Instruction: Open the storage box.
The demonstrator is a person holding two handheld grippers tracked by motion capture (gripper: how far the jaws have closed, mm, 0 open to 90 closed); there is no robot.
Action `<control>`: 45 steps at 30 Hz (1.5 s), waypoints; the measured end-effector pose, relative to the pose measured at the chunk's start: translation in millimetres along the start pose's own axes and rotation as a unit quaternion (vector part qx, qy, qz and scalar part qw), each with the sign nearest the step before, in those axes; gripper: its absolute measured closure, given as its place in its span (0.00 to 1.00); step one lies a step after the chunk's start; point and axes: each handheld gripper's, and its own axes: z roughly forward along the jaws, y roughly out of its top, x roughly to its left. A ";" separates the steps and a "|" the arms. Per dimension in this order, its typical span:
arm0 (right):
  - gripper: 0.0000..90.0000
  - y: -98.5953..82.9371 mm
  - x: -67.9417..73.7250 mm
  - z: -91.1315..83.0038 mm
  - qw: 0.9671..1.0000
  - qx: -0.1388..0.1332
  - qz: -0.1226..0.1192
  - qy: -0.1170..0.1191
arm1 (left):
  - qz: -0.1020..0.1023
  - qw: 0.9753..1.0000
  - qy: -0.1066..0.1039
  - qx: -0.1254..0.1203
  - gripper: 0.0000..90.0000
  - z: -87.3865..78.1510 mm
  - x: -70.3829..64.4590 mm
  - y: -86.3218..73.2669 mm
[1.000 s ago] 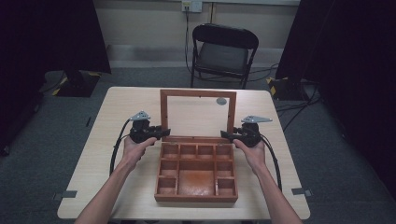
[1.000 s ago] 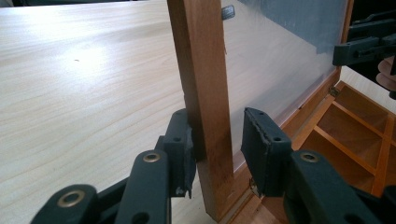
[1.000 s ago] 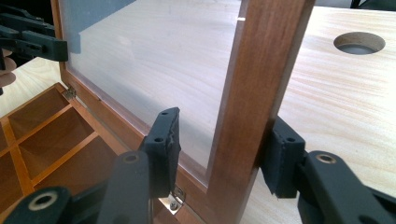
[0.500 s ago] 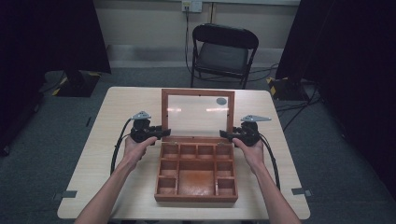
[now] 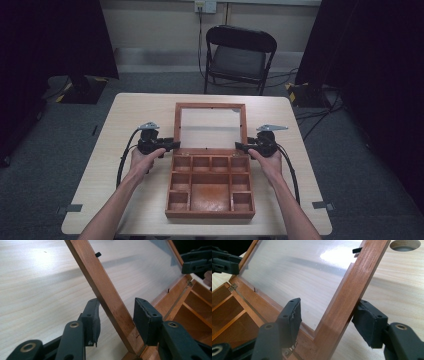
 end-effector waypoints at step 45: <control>0.33 -4.4 -9.4 10.1 0.999 0.011 0.043 0.004 | -0.031 0.999 -0.001 -0.008 0.53 8.3 6.5 8.8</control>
